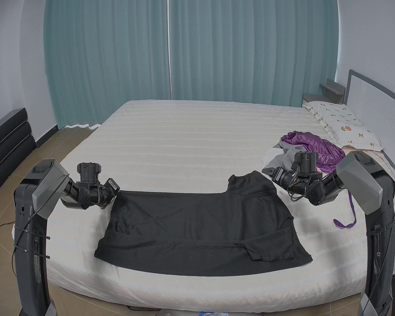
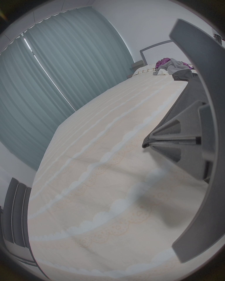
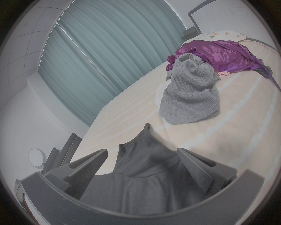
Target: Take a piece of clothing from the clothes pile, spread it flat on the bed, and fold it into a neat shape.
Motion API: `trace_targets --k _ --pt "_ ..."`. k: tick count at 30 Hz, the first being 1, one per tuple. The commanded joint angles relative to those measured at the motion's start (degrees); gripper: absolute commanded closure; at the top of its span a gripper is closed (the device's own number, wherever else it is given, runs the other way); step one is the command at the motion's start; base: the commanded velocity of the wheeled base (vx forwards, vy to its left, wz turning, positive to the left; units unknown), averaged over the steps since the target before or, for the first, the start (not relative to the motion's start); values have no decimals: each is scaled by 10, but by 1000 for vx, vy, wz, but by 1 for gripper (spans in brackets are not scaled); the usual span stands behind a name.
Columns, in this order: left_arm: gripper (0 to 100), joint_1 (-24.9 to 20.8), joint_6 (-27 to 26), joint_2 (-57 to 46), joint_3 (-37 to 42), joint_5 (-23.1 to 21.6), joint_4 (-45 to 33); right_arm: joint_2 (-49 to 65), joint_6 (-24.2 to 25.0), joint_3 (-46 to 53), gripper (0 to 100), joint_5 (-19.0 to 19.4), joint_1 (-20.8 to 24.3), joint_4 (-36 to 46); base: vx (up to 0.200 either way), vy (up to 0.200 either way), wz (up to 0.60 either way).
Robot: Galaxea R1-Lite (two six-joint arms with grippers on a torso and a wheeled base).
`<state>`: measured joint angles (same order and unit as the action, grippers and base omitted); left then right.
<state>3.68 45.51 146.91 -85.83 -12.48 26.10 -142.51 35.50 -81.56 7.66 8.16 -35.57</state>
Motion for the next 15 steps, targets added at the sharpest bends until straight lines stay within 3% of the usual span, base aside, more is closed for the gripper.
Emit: trace_targets --k 1,11,12,15 --pt "100 0 0 0 1 0 -1 -36 -3 -44 0 -2 -11 23 0 0 0" --pt "100 0 0 0 1 0 -2 -86 -23 -106 0 -6 -7 29 0 0 0" --pt "100 0 0 0 0 0 -2 -89 -24 -107 100 -6 -7 29 0 0 0" --pt "100 -1 0 0 0 0 -2 -100 -32 -109 100 -6 -7 28 0 0 0"
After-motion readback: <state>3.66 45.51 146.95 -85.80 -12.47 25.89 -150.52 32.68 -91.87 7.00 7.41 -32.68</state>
